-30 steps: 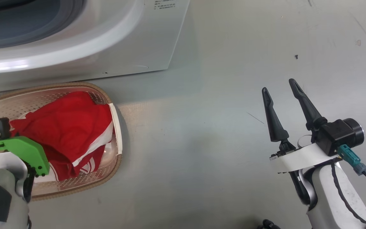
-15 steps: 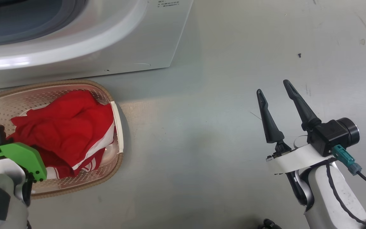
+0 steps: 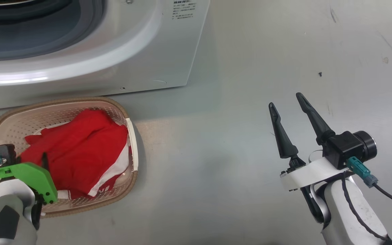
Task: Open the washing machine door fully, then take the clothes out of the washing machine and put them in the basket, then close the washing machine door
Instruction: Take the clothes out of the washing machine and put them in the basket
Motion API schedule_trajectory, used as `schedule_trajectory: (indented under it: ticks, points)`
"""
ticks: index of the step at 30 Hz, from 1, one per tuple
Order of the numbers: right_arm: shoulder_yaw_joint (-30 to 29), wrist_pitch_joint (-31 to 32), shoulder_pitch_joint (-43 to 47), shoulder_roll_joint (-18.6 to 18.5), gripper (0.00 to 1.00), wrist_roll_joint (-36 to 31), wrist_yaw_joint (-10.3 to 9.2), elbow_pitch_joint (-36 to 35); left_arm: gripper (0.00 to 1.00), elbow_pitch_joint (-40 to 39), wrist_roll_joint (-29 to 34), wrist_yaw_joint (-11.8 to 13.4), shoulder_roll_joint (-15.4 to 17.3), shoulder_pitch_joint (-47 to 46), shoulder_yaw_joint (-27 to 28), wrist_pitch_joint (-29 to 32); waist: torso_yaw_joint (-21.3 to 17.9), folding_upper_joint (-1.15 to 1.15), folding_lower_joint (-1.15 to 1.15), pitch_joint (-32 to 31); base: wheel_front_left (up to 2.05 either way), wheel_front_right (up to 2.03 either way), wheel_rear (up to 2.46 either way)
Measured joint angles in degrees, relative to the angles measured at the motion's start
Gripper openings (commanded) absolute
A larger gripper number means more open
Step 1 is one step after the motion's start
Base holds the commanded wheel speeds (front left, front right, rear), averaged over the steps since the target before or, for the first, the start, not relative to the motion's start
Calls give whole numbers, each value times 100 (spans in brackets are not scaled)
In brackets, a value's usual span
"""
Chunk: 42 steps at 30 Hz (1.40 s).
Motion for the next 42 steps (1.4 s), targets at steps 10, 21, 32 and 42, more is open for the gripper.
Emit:
schedule_trajectory:
  ticks: [10,21,32,42]
  points:
    - [-23,0,-51,36,100,113,48,149,100,-2,16,-149,-47,22,-52,-701,108,0,0,-593,0,0,0]
    - [-285,0,142,44,100,263,47,274,100,-359,47,-320,-386,86,-185,-1140,309,0,0,-1364,0,0,0]
    - [-506,0,550,52,100,389,46,311,100,-1270,46,-424,-539,487,-218,-1160,584,0,0,-2107,0,0,0]
    - [-630,0,760,57,100,402,44,241,100,-2420,47,-430,-651,942,-129,-1161,826,0,0,-2521,0,0,0]
